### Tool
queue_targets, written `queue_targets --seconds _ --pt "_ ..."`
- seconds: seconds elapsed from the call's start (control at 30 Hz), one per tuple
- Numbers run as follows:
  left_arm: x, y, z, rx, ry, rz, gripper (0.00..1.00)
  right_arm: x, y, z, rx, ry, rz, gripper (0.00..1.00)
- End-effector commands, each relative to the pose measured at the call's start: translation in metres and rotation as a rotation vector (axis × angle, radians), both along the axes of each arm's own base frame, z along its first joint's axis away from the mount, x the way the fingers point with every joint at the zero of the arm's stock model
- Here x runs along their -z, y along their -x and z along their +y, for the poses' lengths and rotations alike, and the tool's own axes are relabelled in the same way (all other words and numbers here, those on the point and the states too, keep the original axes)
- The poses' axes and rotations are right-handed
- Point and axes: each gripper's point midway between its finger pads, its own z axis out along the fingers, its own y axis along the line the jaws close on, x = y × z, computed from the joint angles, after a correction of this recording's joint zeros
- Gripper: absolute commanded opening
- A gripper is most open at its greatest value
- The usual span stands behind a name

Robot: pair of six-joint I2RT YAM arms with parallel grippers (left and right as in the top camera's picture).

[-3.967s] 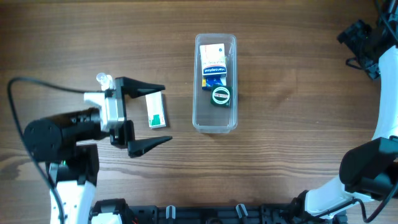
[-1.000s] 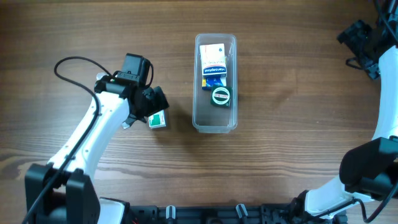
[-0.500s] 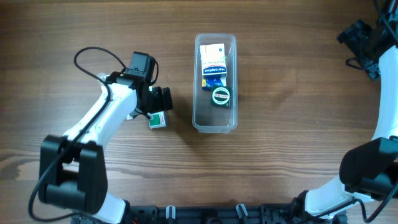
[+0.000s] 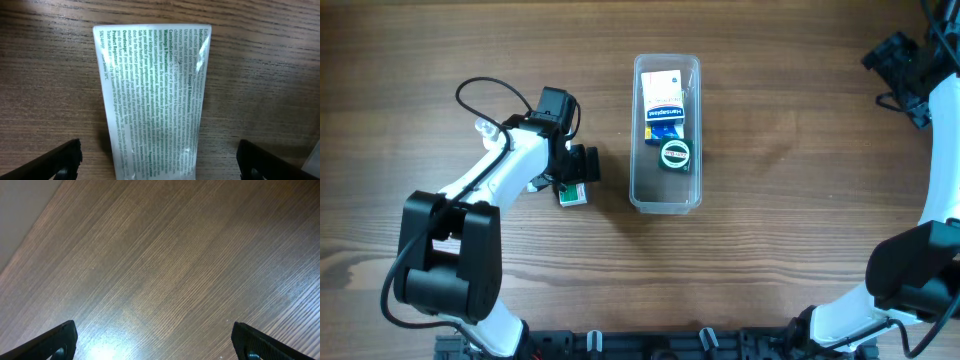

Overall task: Pack container
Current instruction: 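Close the left gripper on the Panadol box and lift it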

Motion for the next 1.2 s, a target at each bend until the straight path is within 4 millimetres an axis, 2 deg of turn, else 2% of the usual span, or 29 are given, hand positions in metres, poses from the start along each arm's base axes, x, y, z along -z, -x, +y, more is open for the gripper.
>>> queue_targets --seconds 0.0,0.3,0.37,0.8,1.17 --pt "0.002 -0.002 -0.002 0.026 -0.014 -0.002 1.0 0.004 -0.001 0.001 0.013 -0.015 0.002 1.0" --pt "0.005 0.002 0.001 0.017 -0.025 0.02 1.0 0.004 -0.001 0.001 0.012 -0.015 0.002 1.0" --pt "0.005 0.001 0.01 -0.039 -0.072 0.012 1.0 0.004 -0.001 0.001 0.013 -0.015 0.002 1.0" --pt "0.009 0.005 -0.001 -0.006 -0.073 0.027 1.0 0.004 -0.001 0.001 0.012 -0.015 0.002 1.0" --pt "0.01 0.004 0.001 -0.029 -0.095 0.021 1.0 0.004 -0.001 0.001 0.012 -0.015 0.002 1.0"
